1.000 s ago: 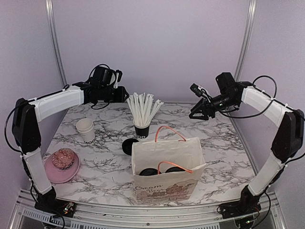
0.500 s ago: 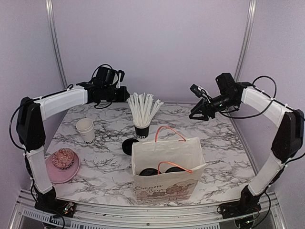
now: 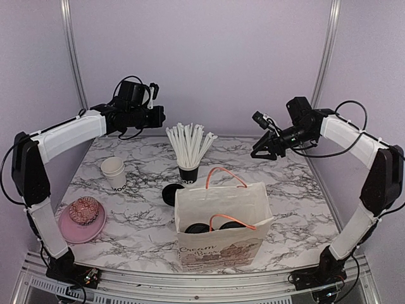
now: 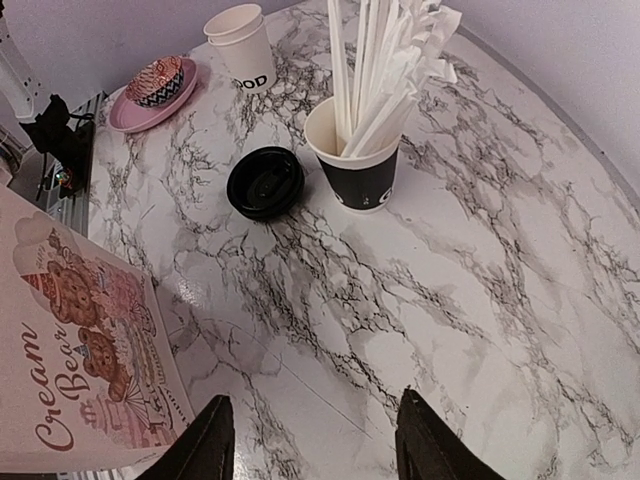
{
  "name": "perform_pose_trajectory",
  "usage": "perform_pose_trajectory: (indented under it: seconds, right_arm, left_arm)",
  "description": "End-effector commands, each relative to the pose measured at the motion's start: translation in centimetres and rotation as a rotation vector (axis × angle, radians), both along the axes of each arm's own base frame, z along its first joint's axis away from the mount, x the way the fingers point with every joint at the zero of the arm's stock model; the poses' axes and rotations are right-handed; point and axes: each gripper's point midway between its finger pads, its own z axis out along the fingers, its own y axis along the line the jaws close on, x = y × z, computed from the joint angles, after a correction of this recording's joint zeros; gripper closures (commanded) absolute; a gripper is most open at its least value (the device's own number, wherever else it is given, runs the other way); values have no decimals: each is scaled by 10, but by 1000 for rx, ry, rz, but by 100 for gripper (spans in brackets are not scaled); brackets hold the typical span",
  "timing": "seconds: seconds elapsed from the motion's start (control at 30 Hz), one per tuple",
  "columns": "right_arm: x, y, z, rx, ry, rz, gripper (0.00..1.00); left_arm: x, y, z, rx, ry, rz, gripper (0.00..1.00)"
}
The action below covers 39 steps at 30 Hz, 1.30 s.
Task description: Pack the takeout coffee
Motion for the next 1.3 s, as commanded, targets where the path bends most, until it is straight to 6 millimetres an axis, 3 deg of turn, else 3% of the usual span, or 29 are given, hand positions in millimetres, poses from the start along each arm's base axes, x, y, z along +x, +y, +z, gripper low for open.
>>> perform_pose_trajectory:
  seconds: [0.0, 0.07, 0.17, 0.27, 0.4, 0.7, 0.87, 1.13, 1.27]
  right_arm:
    - [4, 3, 8, 14, -25, 15, 47]
    - [4, 3, 8, 14, -26, 16, 47]
    - [5, 3, 7, 15, -21, 18, 47]
    - [6, 4, 7, 16, -12, 21, 47]
    - [5, 4, 7, 15, -12, 22, 47]
    - [4, 2, 7, 6, -24, 14, 48]
    - [6, 2, 5, 4, -18, 12, 48]
    - [7, 3, 2, 2, -9, 16, 48]
    - [7, 3, 1, 0, -6, 16, 48]
  left_arm:
    - [-8, 10, 38, -14, -66, 10, 99]
    - [-10, 18, 46, -3, -81, 38, 96]
    - [-5, 27, 34, 39, -57, 83, 69]
    - [4, 14, 9, 18, 25, 48, 63]
    - [10, 2, -6, -14, 75, 20, 61]
    - [14, -7, -26, -10, 118, -7, 67]
    - [16, -7, -35, 6, 129, -5, 78]
    - [16, -6, -43, 16, 147, -1, 77]
    - [16, -6, -40, 16, 142, 1, 83]
